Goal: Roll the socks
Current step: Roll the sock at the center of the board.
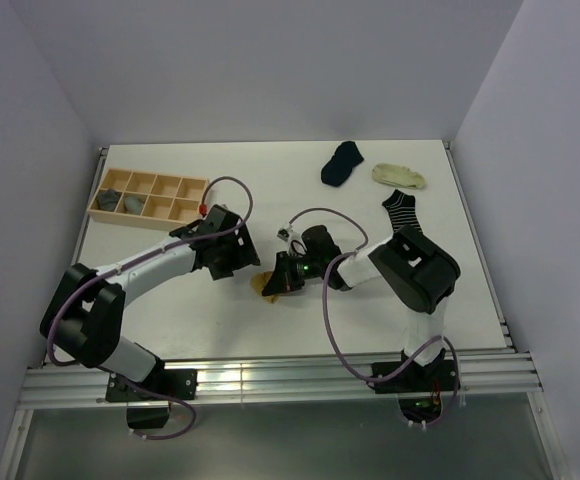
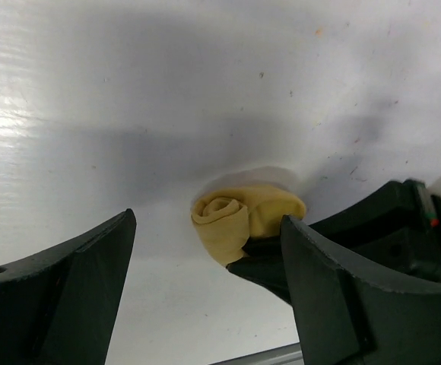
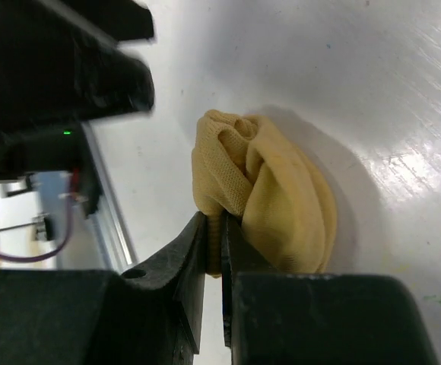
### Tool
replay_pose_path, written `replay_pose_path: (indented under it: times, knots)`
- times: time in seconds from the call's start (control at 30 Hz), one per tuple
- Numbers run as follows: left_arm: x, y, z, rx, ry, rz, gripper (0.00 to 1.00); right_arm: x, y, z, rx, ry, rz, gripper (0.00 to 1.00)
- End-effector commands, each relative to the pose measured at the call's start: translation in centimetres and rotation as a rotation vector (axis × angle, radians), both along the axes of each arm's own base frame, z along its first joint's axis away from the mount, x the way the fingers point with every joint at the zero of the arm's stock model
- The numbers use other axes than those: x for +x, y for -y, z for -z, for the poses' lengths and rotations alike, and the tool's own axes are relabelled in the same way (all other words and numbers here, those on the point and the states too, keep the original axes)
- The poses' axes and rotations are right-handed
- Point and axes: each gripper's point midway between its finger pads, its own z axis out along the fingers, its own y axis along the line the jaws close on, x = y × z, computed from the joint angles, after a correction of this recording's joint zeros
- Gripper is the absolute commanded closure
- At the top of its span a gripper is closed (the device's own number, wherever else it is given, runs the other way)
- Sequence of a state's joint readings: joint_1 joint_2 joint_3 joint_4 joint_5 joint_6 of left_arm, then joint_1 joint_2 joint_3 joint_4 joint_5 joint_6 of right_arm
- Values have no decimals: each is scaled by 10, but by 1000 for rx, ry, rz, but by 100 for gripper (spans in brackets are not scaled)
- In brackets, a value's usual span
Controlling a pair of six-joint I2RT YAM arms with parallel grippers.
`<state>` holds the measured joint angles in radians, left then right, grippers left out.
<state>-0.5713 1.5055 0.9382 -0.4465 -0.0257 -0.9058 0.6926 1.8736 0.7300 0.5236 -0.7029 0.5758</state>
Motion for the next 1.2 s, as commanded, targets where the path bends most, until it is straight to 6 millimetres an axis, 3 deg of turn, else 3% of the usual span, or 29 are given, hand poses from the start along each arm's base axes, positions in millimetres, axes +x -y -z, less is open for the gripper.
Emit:
replay_pose_path:
  times: [0.0,0.13,0.3,0.53,0.77,0.87,1.07,1.17]
  knots:
    - [-5,19,-7,-104,29,16,19,-25,13,22,-1,-205,-27,100]
    - [-23,26,7,-108,-8,31,21,-16,20,29,15,-271,7,100]
    - [-30,33,18,-115,-37,29,23,-8,26,40,4,-308,46,100]
    - [-39,23,44,-37,-113,-9,27,-4,29,44,-2,-324,70,100]
    - [-36,16,57,1,-126,-80,32,-2,30,48,-14,-322,86,100]
    - [-38,14,62,21,-145,-83,37,-2,30,48,-16,-321,93,100]
    - [-50,4,75,76,-204,-78,59,0,32,45,-19,-296,113,100]
    - [-51,2,77,102,-216,-60,80,2,34,41,-32,-261,122,96]
